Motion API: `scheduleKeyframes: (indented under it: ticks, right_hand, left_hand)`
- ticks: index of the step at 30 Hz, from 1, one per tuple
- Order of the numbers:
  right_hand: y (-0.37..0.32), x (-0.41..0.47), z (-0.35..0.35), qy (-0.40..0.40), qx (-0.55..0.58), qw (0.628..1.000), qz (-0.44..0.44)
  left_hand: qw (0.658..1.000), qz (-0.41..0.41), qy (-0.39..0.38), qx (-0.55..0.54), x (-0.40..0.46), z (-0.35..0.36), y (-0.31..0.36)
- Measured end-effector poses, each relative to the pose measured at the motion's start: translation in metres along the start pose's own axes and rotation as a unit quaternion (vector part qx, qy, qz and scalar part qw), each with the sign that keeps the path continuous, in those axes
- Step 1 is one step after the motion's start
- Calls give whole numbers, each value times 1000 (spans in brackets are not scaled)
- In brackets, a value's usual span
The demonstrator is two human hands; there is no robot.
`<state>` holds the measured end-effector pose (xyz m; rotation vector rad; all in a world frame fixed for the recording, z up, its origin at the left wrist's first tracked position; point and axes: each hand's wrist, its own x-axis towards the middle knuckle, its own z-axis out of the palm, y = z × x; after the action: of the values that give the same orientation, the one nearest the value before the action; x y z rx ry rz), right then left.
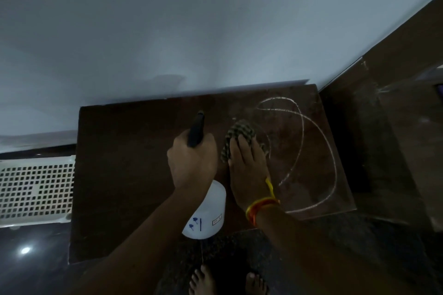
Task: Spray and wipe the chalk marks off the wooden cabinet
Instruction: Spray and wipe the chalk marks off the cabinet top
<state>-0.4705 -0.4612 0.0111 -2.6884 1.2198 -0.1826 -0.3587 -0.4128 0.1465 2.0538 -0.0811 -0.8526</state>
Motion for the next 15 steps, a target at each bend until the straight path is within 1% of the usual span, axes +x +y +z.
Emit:
scheduleKeyframes:
  ticks: [2,4,6,10,12,15]
  right_hand:
    - [-2,-6,-4,-6,1,1000,-2]
    - [1,6,-3,-13,3,1000,-12]
    - [4,33,1,-16,5,1000,-21]
    - [7,86,8,-11,20,1000,-11]
    - [6,84,10,2,19,1000,-7]
    - [2,50,4,-16,10,999,-27]
  left_hand:
    - [1000,-4,-7,-6,1,0,5]
    - [1000,-10,-10,-11,4,2,8]
    - [1000,-15,-11,-13,6,6,9]
    - [1000,-13,4,-7,5,8,7]
    - [1000,-19,3,-4,3,8,6]
    - [1000,-29,6,-3,2,4,13]
